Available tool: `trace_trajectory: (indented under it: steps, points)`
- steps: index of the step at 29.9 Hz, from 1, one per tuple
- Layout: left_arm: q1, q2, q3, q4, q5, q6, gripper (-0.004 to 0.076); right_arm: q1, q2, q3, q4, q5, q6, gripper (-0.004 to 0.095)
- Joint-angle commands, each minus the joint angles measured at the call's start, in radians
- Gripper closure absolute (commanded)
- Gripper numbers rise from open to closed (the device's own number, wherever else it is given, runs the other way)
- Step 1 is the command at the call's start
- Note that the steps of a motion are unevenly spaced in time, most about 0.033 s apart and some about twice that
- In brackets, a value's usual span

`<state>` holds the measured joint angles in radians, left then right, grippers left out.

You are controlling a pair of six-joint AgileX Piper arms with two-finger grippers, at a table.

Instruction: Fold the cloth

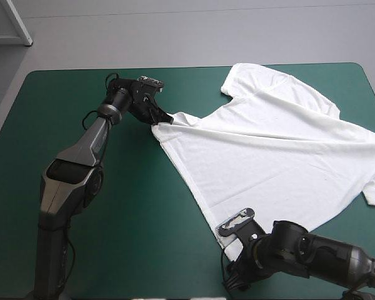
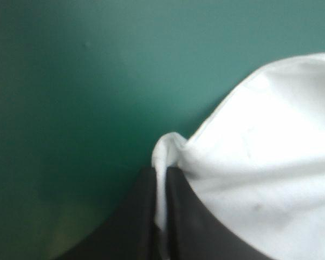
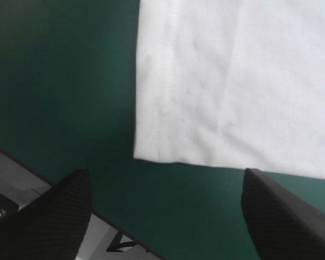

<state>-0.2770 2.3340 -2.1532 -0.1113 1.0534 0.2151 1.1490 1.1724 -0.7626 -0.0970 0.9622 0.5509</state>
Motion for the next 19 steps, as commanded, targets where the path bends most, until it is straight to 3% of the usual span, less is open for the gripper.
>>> trace_trajectory:
  steps: [1, 12, 15, 19]
  points:
    - [-0.003, -0.071, -0.011, 0.042, 0.051, -0.002, 0.0730, 0.021, 0.056, -0.026, -0.014, -0.089, 0.037, 0.0208]
    - [-0.003, -0.076, -0.011, 0.061, 0.078, 0.001, 0.0732, 0.028, 0.296, -0.026, -0.036, -0.156, 0.059, 0.0222]
    - [-0.003, -0.076, -0.011, 0.061, 0.088, 0.010, 0.0732, 0.028, 0.327, -0.023, -0.017, -0.155, 0.059, 0.0390]
    - [-0.003, -0.078, -0.015, 0.061, 0.096, 0.013, 0.0732, 0.028, 0.325, -0.016, -0.002, -0.153, 0.059, 0.0784]
